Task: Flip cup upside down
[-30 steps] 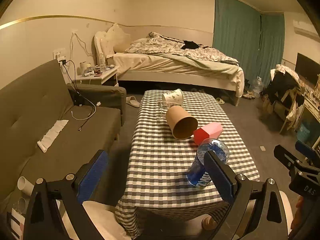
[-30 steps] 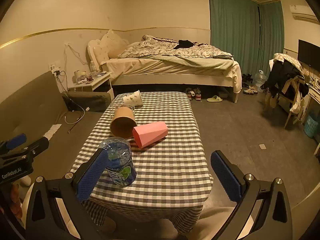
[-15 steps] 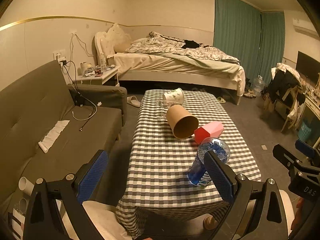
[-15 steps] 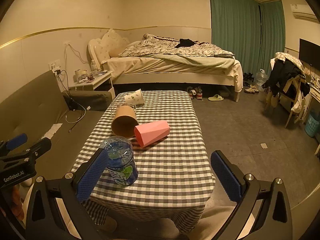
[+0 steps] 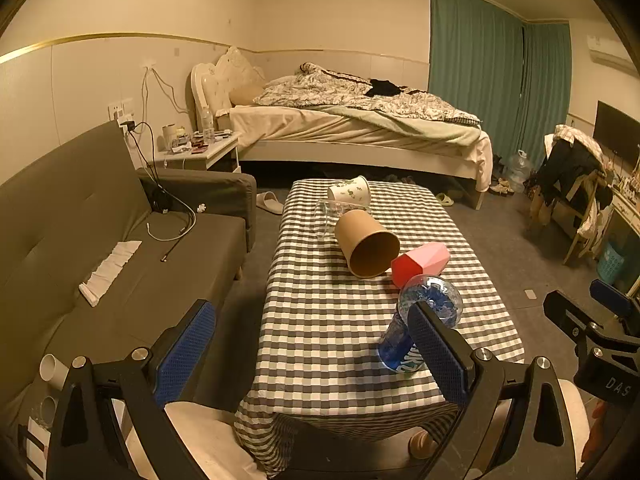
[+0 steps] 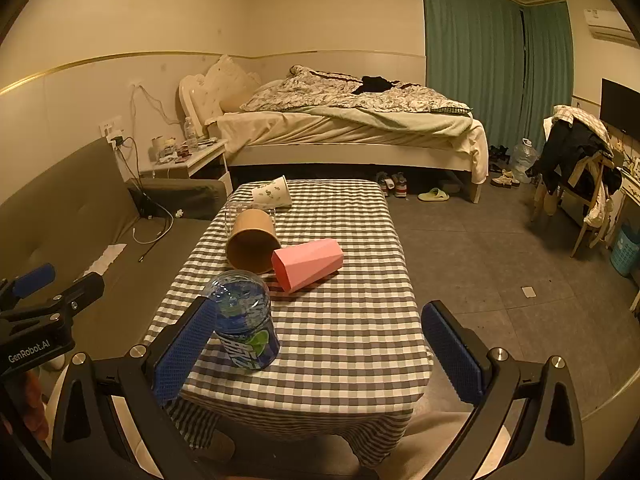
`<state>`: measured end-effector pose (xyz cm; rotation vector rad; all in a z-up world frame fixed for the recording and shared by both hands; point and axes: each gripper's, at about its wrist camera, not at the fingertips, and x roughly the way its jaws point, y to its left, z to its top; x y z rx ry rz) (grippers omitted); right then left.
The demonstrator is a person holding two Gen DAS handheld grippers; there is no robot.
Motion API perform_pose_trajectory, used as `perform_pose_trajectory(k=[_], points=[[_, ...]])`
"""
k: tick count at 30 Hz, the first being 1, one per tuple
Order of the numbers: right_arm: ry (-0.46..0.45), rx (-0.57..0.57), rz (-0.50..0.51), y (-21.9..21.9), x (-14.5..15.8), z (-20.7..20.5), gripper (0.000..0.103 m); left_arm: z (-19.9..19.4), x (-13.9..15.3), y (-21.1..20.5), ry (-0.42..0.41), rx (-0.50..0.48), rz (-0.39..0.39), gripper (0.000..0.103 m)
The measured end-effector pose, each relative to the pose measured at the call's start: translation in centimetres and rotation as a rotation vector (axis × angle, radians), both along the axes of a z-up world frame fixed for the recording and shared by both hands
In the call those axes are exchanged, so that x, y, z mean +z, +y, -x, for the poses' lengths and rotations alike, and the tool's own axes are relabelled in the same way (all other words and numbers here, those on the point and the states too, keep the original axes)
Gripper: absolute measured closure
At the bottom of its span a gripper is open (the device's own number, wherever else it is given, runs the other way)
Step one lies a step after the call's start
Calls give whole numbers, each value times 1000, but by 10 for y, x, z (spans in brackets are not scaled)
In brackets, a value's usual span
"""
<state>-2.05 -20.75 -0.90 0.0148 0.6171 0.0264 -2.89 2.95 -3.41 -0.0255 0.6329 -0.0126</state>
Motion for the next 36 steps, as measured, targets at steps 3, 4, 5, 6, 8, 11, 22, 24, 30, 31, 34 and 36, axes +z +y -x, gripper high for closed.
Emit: perform_pose_trajectory(k=[3,4,5,6,8,11,22,24,30,31,34,36], points=[[1,0,1,1,0,0,0,0,0,0,0,0,1,3],[1,1,1,2,0,-1,0,0,0,0,0,0,1,3],[-1,1,1,2,0,0,0,0,0,0,0,1,0,3],[-1,1,1,2,0,-1,0,0,0,0,0,1,0,3],[0,3,1,3,-1,-1,0,0,0,0,1,0,-2,3],[-1,6,1,5,-1,-1,0,1,0,0,1,1,-3,3],[2,7,1,6,-1,-3,0,0,0,1,0,1,-3,3],[4,7,1,7,-1,-3,0,0,0,1,0,0,-2,3],[7,3,2,5,-2,-3,0,0,1,2,1,1,-3,3],[8,3,2,5,-2,-3,0,0,1,3,1,1,-3,3],[10,3,1,3,-3,-3,0,0,0,2,2,1,-4,3],[10,3,2,3,-3,-2,0,-1,1,4,2,3,-4,3]])
